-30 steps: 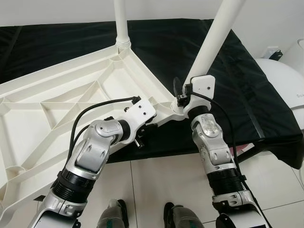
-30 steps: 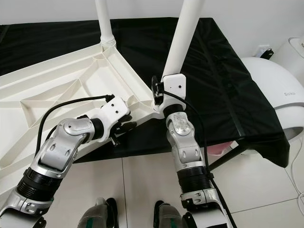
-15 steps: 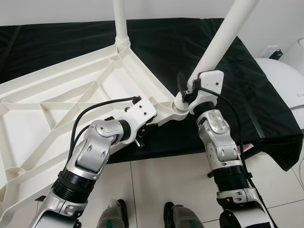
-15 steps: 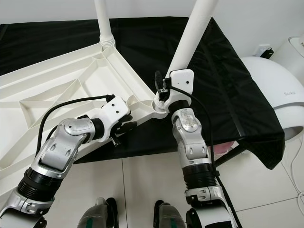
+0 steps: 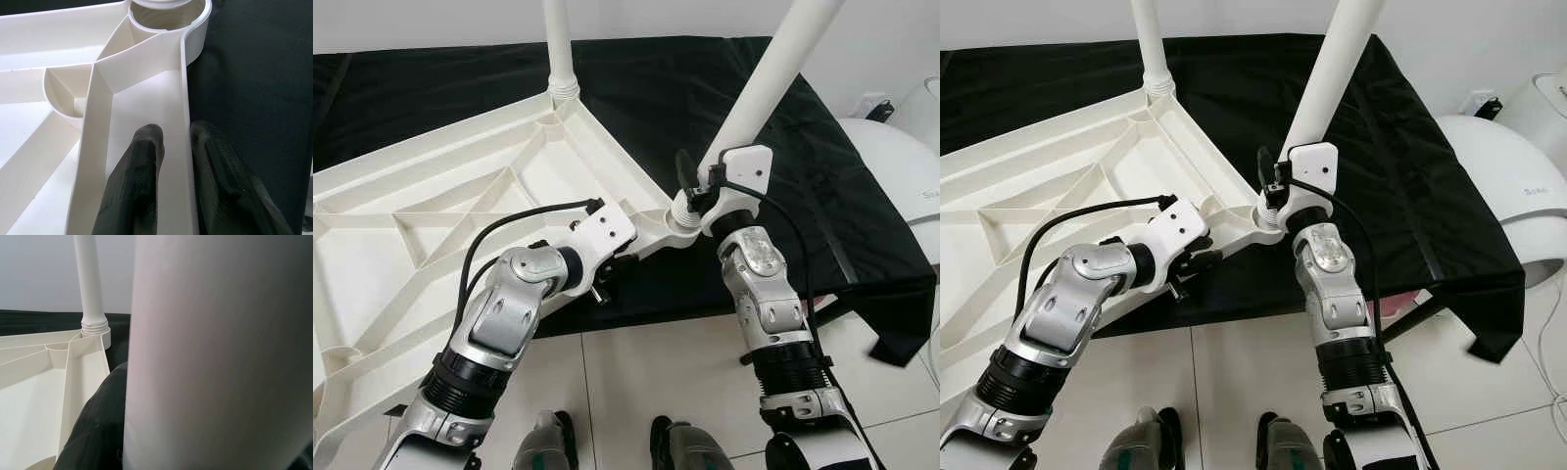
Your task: Building children table
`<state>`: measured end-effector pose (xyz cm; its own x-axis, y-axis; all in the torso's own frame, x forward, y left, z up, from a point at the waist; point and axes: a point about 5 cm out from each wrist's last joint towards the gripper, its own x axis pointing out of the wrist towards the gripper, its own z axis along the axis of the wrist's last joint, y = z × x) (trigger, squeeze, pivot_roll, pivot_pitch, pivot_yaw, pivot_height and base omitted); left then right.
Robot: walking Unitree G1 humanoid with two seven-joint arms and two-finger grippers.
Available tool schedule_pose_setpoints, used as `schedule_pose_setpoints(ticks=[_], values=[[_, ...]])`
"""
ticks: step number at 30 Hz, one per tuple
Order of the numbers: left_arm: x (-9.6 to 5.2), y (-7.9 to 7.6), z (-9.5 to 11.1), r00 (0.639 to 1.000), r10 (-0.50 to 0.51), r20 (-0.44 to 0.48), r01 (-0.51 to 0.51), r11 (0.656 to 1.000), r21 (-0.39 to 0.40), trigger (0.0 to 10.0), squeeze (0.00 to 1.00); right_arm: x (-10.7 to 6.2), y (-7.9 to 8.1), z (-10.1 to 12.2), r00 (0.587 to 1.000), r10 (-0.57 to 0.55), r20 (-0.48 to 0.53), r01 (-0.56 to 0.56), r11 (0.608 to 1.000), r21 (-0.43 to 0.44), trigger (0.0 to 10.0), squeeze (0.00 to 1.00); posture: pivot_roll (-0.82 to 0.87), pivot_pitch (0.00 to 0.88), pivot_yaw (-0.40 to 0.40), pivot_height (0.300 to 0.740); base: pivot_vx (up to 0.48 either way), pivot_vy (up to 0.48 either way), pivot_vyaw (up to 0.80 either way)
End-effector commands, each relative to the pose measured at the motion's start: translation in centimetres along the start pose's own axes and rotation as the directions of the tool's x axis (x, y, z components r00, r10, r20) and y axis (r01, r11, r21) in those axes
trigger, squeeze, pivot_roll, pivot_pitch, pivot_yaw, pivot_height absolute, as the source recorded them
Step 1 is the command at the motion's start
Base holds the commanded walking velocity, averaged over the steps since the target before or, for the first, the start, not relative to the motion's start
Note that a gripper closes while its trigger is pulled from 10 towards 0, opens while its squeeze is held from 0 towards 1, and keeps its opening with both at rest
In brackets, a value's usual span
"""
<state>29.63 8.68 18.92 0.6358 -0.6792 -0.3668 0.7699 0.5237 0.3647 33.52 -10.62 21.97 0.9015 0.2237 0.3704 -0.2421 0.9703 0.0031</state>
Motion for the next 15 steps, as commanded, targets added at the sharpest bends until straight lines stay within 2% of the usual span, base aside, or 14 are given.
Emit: schedule_pose_setpoints(ticks=[1, 2, 3, 4, 15], values=[[-0.1, 0.1, -0.2, 0.998, 0.068, -0.01, -0.068, 0.998, -0.003, 10.0, 0.0, -0.2, 0.1, 0.2, 1.0, 0.005, 0.016, -0.005, 1.0, 0.018, 0.5, 0.0, -0.11, 0.181, -0.04, 0.74, 0.0, 0.0, 0.0], [-0.1, 0.1, -0.2, 0.998, 0.068, -0.01, -0.068, 0.998, -0.003, 10.0, 0.0, -0.2, 0.1, 0.2, 1.0, 0.005, 0.016, -0.005, 1.0, 0.018, 0.5, 0.0, -0.11, 0.181, -0.04, 0.74, 0.0, 0.0, 0.0], [-0.1, 0.2, -0.2, 0.998, 0.069, -0.01, -0.069, 0.998, -0.003, 10.0, 0.0, -0.2, 0.1, 0.2, 1.0, 0.004, 0.016, -0.004, 1.0, 0.02, 1.1, 0.0, -0.11, 0.181, -0.04, 0.74, 0.0, 0.0, 0.0], [-0.1, 0.2, -0.2, 0.997, 0.07, -0.011, -0.07, 0.998, -0.003, 10.0, 0.0, -0.2, 0.0, 0.3, 1.0, 0.002, 0.016, -0.002, 1.0, 0.017, 10.0, 0.0, -0.11, 0.181, -0.04, 0.74, 0.0, 0.0, 0.0], [-0.3, 0.5, 0.0, 0.997, 0.071, -0.007, -0.071, 0.997, 0.004, 10.0, 0.0, 0.4, -0.7, 1.7, 0.998, 0.014, 0.064, -0.016, 1.0, 0.027, 10.0, 0.0, -0.11, 0.194, -0.031, 0.74, 0.0, 0.0, 0.0]])
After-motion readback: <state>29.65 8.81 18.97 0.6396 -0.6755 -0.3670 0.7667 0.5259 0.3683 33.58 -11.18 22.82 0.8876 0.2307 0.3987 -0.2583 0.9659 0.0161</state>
